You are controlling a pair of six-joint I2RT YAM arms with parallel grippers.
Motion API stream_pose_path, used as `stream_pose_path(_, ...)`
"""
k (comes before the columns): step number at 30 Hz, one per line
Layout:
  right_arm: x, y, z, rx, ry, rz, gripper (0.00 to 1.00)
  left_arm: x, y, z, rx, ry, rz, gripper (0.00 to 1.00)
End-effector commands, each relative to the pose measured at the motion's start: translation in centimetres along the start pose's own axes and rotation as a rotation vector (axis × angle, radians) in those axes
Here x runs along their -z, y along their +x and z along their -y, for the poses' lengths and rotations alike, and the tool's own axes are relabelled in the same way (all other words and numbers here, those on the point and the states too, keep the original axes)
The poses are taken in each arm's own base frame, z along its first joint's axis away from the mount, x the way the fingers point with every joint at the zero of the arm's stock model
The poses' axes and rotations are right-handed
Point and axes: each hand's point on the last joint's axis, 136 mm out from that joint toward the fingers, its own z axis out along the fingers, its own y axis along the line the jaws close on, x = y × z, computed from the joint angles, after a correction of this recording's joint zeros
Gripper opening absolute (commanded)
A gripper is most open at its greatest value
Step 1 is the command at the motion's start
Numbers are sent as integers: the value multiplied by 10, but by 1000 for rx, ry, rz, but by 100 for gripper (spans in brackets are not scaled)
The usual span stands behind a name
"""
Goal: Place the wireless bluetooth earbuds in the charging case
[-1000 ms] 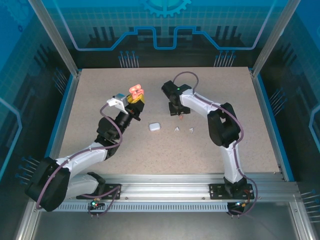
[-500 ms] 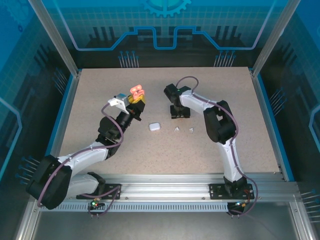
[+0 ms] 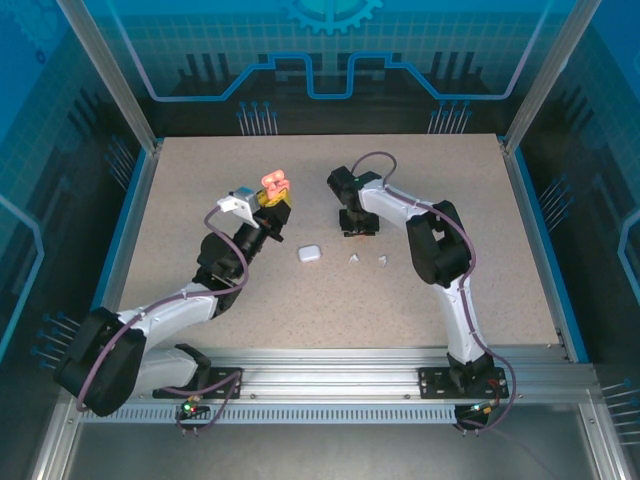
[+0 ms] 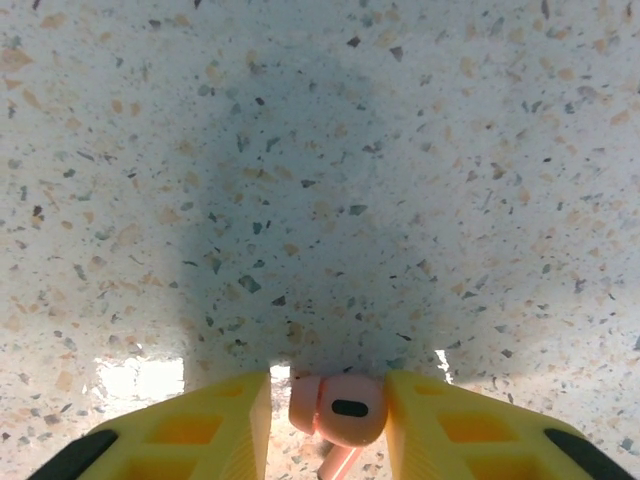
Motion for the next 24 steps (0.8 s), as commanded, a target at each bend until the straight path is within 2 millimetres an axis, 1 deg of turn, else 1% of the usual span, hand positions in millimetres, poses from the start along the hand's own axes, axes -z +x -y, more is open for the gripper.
stream_pose_path(1,-11,0,15,-19,55,-20,31,-3,-17,7,0,20,63,0)
stream_pose_path(4,-10,0,18,-18,54,-17,25,-4,-16,7,6,23,62,0)
stream_pose_path(8,-2,-3,21,-17,45,9,19,-4,-15,9,8,34,57,0)
stream_pose_path(11,8,-6,25,-14,39,43,19,-4,-13,12,-1,51,52,0)
stream_pose_path(14,26,-12,28,-19,18,101,19,-2,-12,16,-18,78,50,0)
stream_pose_path(17,48,-19,30,-19,-12,165,19,0,-9,23,-34,120,48,0)
stream_pose_path(19,69,-24,31,-19,-44,223,19,1,-7,29,-43,157,42,0)
stream_pose_path(21,95,-29,32,-21,-85,287,19,1,-4,34,-47,194,34,0)
stream_pose_path(24,141,-35,34,-18,-161,396,19,1,-3,44,-38,250,32,0)
